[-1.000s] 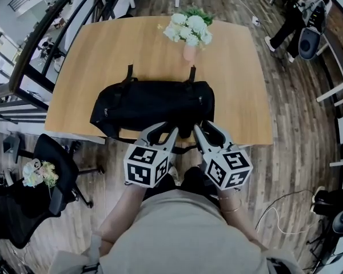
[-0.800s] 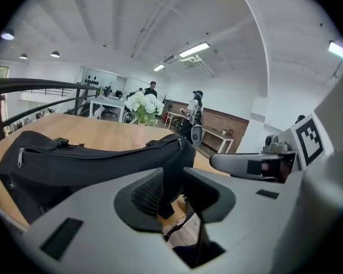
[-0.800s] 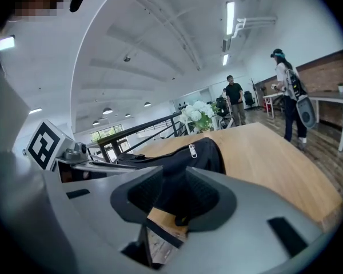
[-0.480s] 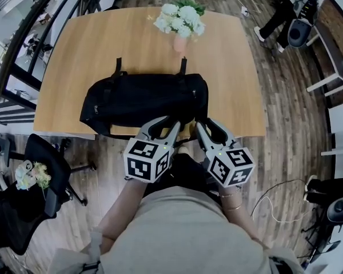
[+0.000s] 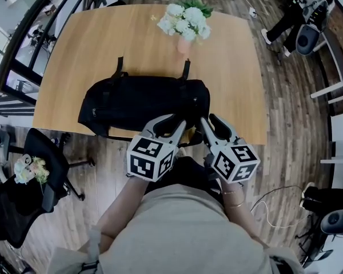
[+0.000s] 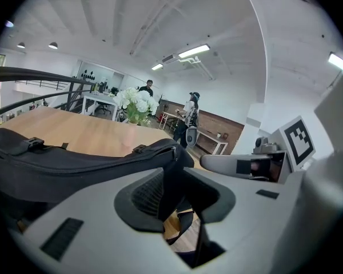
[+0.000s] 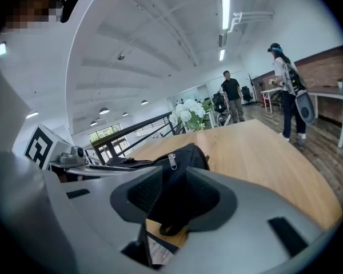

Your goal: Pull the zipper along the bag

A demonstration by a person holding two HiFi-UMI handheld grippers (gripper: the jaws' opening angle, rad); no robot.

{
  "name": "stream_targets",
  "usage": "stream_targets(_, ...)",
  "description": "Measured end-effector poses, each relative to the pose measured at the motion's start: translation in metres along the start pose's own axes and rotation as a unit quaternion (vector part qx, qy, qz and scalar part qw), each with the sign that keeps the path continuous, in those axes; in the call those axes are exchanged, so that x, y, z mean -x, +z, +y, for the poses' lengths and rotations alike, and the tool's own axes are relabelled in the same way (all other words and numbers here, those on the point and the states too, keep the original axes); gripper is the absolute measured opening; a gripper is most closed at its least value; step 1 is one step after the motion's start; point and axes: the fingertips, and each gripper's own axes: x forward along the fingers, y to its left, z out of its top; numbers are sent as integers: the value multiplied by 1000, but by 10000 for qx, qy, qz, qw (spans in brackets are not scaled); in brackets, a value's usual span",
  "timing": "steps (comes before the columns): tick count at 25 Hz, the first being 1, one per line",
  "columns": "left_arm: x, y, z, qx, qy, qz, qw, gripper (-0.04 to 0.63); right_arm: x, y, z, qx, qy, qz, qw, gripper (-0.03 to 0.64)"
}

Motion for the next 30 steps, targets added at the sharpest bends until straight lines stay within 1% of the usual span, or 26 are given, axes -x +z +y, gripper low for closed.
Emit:
stream_targets(4, -13, 2, -2, 0, -25, 48, 10000, 117, -7, 7, -13, -112, 63, 5, 9999, 126)
stream_targets(8, -25, 5, -2, 4, -64, 93, 9999, 117, -14, 14, -22, -35, 137, 70, 9999, 143)
stream_targets(11, -34, 7, -5, 2, -89, 115, 9999, 117, -19, 20, -26, -137, 264, 80, 9995, 149)
stream_targets(14, -41, 7, -7, 28, -83, 150, 9999, 117, -26, 22, -27, -131, 421, 161, 9989, 150)
stream_targets(19, -51, 7, -9, 47, -78, 205, 9997, 117, -38, 22, -26, -194, 759, 327, 9964, 176)
stream_targets(21, -54, 8, -8, 55, -63, 215, 9997, 117, -42, 21, -27, -277, 830, 391, 9954, 178)
stream_targets(24, -57, 7, -6, 89, -21, 236, 9997, 117, -45, 17, -28, -266, 911, 483, 9943, 176)
stream_targets(30, -63, 6, -2, 117, 78, 280, 9995, 117, -49, 11, -29, -370, 1147, 571, 9911, 152)
